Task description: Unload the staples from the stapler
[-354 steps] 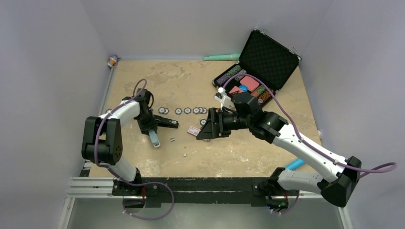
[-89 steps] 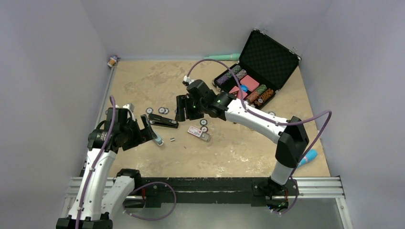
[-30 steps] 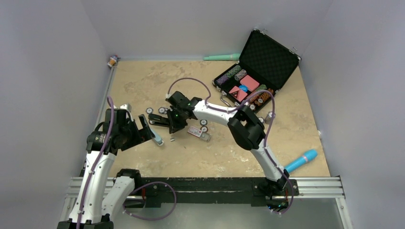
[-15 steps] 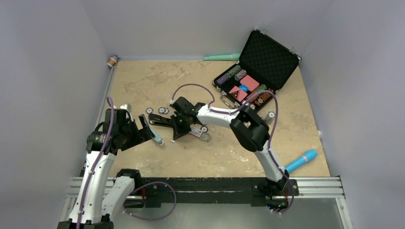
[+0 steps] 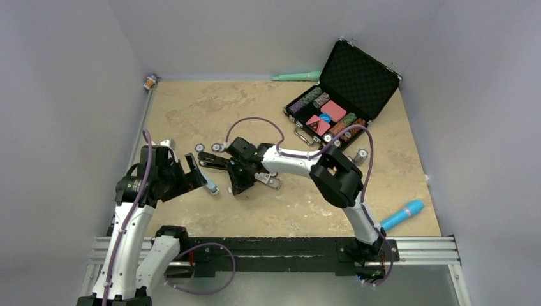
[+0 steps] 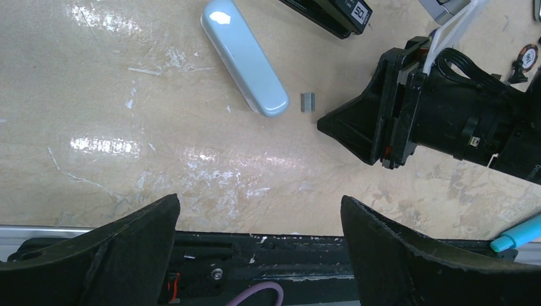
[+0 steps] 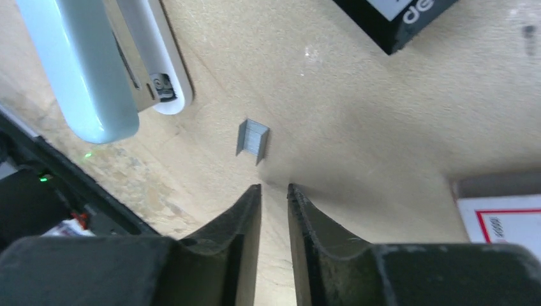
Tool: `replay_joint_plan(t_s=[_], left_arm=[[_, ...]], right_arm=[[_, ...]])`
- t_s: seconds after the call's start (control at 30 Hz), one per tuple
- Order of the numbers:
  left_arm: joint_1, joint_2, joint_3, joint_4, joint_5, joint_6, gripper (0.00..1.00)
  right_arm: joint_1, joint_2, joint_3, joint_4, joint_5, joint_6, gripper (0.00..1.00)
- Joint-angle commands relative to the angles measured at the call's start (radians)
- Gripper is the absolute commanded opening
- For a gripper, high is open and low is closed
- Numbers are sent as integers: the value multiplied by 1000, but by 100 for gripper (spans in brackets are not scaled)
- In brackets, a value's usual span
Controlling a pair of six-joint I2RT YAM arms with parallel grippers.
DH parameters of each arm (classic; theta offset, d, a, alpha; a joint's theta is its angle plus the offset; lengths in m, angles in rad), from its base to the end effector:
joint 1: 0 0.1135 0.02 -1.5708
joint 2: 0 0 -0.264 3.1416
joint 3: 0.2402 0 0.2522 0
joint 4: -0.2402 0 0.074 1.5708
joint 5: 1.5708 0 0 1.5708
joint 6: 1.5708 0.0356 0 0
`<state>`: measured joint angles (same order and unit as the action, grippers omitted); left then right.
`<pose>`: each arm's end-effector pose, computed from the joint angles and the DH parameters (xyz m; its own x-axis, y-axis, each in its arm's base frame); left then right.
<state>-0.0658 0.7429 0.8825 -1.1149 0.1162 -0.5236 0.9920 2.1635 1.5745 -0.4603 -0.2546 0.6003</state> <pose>0.1206 -0.0121 0.2950 -0.7805 -0.4463 -0.4378 -0.3003 0.8818 -0.3636 0.2433 0.3887 0.1522 -0.8878 -0.3592 -0.2877 -0.4572 0.7602 0.4616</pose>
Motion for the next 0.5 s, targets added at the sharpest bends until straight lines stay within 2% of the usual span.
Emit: replay_joint_plan(t_s=[0.0,0.2,0.47], left_arm=[[8,-6,-6,26,8,-9,100],[8,-5,-6,26,10,-8,100],[8,2,-8,26,11,-9,100]], right_arm=[[19,-46,77,-140,164,-95,29],[46,-28,164,-212,244,-108,39],[72,50,313,-280,275,-101,43]])
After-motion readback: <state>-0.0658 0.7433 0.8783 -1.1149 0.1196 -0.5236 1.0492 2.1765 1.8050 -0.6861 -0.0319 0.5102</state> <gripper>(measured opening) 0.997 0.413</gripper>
